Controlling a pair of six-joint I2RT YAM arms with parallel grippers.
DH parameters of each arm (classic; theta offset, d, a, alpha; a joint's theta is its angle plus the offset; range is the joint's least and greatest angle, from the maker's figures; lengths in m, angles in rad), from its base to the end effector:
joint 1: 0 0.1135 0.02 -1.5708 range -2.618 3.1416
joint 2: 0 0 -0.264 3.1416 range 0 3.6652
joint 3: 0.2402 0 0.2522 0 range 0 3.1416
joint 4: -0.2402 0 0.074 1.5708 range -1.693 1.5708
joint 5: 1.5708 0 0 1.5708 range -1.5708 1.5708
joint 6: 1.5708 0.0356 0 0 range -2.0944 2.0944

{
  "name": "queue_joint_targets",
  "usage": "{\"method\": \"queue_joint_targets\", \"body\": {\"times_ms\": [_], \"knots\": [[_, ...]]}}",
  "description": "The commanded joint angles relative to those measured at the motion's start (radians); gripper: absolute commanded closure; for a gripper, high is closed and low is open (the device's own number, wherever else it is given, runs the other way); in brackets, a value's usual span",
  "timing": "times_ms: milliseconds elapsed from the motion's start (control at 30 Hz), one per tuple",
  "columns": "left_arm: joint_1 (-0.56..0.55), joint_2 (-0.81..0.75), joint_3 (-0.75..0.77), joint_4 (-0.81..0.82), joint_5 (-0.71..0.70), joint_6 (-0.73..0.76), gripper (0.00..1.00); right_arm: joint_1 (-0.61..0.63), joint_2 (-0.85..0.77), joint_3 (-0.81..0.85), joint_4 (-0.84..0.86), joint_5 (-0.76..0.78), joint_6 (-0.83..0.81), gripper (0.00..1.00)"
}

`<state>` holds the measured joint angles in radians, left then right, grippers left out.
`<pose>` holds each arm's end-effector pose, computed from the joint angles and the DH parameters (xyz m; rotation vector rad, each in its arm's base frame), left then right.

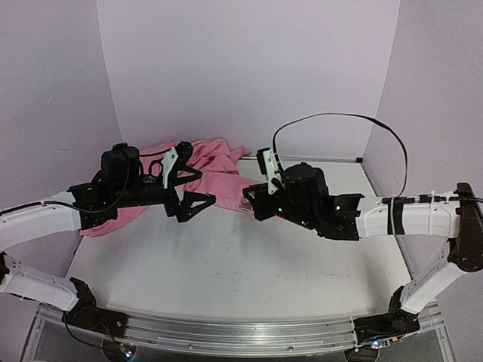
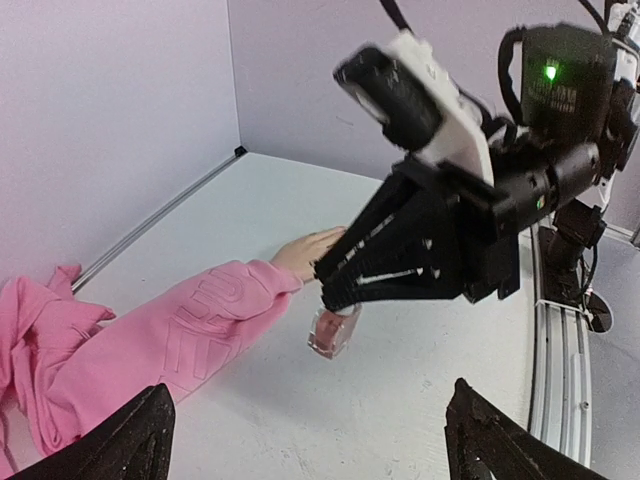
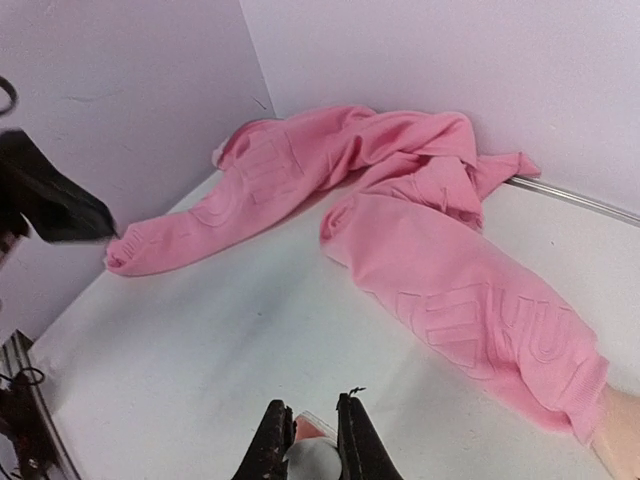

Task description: Paint the nails

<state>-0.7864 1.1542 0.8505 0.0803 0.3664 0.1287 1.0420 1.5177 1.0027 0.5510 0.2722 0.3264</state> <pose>0.1813 -0.1997 0.3152 1.0517 1.5229 -0.7931 0.1883 0.3034 0.3126 -0.3447 1.5651 0.8713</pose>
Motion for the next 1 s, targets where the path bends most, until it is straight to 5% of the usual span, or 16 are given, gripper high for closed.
{"method": "queue_joint_targets", "body": {"times_ms": [0, 200, 967], "knots": [[-0.002, -0.055, 0.025, 0.062, -0.106, 0.002, 0.05, 0.005, -0.020, -0.118, 0.141, 0.001, -0.055, 1.00], [-0.002, -0.069, 0.010, 0.061, -0.260, 0.005, 0.05, 0.008, 0.043, -0.272, 0.310, 0.017, -0.055, 1.00], [-0.003, -0.065, 0.007, 0.061, -0.308, 0.003, 0.06, 0.041, 0.272, -0.319, 0.383, 0.134, -0.050, 0.97]]}}
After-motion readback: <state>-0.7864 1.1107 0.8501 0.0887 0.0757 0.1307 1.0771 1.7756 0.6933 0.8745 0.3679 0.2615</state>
